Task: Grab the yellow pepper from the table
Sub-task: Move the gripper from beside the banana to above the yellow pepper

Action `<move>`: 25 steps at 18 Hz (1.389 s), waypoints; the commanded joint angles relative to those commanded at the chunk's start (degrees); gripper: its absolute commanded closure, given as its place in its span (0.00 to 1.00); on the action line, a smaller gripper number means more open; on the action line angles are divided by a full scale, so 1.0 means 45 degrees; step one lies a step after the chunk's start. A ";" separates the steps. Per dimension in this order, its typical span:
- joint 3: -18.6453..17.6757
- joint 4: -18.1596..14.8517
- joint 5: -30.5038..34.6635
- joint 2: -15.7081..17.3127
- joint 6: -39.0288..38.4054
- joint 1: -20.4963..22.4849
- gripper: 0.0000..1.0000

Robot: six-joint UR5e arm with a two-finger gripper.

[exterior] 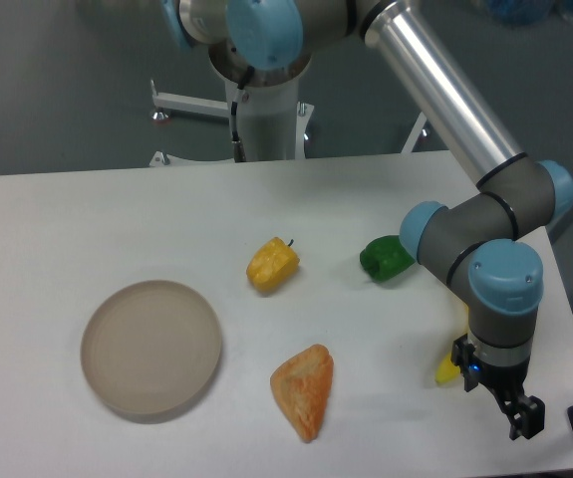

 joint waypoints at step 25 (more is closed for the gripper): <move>-0.9528 -0.2500 0.0000 0.8064 -0.3590 -0.1619 0.00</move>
